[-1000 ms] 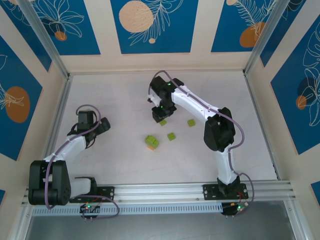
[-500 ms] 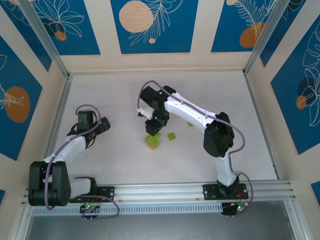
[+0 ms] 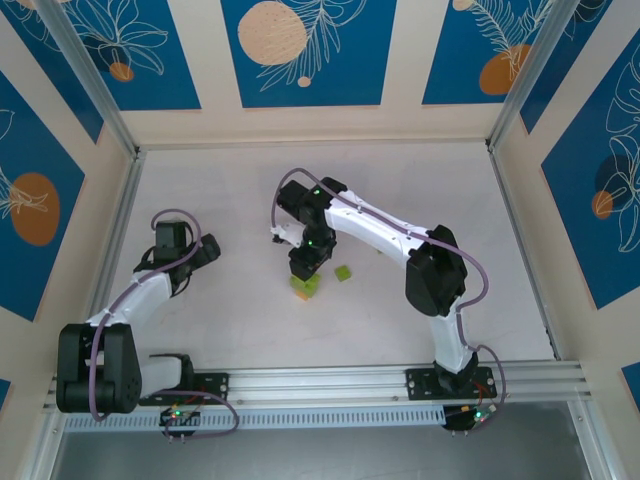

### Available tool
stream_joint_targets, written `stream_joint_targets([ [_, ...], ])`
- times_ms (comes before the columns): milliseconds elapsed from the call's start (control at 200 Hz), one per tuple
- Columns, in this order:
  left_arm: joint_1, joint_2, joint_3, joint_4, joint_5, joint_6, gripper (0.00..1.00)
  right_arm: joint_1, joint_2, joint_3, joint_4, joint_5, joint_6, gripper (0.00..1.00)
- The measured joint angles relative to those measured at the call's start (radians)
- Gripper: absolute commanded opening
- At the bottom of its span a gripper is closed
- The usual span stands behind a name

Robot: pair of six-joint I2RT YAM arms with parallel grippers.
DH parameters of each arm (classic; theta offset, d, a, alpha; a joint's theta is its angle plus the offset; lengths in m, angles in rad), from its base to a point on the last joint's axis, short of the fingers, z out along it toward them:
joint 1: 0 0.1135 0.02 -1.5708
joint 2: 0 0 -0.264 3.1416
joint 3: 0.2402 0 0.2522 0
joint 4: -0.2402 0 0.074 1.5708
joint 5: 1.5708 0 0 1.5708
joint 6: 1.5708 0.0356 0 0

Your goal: Assemble a carrot with lego

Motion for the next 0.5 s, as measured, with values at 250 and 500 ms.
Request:
stream_joint_targets([
  [250, 0.000, 0.000, 0.000, 0.000, 0.000, 0.000, 0.97, 0.006, 0.000, -0.005, 0.001, -0.007, 0.000, 0.35],
  [500, 0.000, 0.000, 0.000, 0.000, 0.000, 0.000, 0.97, 0.011, 0.008, -0.004, 0.001, -0.007, 0.001, 0.35],
])
